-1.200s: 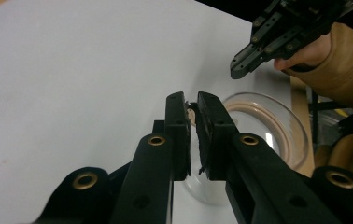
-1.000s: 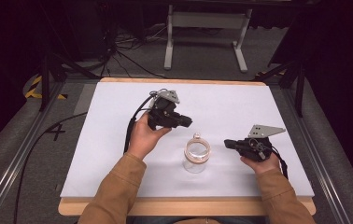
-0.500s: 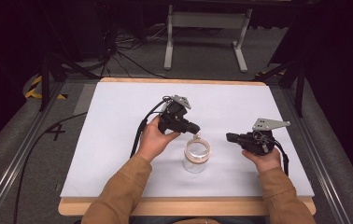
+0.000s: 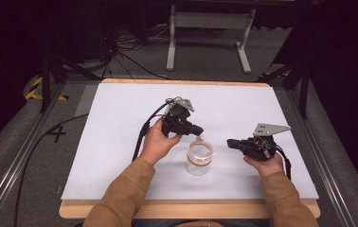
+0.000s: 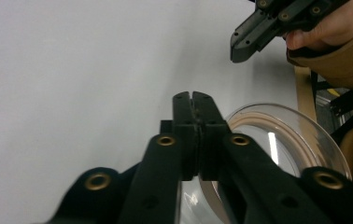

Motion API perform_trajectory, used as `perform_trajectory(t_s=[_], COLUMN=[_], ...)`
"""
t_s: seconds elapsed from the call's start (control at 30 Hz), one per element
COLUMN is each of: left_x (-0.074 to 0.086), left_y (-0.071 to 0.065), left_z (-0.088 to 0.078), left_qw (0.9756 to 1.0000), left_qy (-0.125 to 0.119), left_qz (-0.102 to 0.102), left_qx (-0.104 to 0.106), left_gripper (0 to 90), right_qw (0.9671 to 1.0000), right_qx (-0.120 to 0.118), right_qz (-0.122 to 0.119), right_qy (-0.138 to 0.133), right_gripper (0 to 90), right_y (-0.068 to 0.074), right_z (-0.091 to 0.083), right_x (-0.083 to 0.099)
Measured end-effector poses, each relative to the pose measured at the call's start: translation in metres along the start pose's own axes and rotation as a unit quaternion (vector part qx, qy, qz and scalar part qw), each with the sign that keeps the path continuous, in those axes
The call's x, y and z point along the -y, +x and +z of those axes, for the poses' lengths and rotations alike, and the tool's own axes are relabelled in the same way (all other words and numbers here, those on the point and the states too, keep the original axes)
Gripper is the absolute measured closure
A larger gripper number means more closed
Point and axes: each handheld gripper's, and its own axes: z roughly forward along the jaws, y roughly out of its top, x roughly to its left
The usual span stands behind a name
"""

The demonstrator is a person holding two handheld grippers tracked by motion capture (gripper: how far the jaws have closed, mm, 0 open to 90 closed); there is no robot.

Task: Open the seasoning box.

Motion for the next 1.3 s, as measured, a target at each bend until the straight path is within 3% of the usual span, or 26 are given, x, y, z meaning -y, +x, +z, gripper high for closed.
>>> perform_trajectory(t_s=[0.23,0.47,0.63,0.77,0.8,1.17,1.3], left_x=[-0.001,0.000,0.000,0.001,0.001,0.001,0.000], left_y=[-0.001,0.002,0.001,0.002,0.002,0.002,0.001], left_z=[0.001,0.001,0.002,0.002,0.002,0.003,0.005], left_qw=[1.0000,0.9999,0.9999,0.9999,0.9999,0.9999,1.0000], left_qy=[0.001,-0.006,-0.006,-0.008,-0.007,-0.007,0.001], left_qz=[-0.002,-0.010,-0.006,-0.008,-0.007,-0.010,-0.008], left_qx=[-0.002,0.008,0.006,0.009,0.007,0.009,-0.004], left_gripper=[89.7,89.7,89.7,89.7,89.7,89.8,89.8], right_qw=[0.9997,0.9980,0.9934,0.9916,0.9898,0.9869,0.9868], right_qx=[-0.014,-0.048,-0.083,-0.092,-0.100,-0.115,-0.116], right_qz=[-0.017,-0.037,-0.059,-0.068,-0.072,-0.077,-0.076], right_qy=[0.003,0.019,0.053,0.060,0.071,0.084,0.084], right_gripper=[89.2,89.4,89.4,89.5,89.6,89.6,89.6], right_y=[0.012,0.030,0.045,0.050,0.054,0.062,0.063], right_z=[0.000,-0.002,0.004,0.007,0.008,0.014,0.015], right_x=[-0.005,-0.011,-0.014,-0.015,-0.016,-0.017,-0.017])
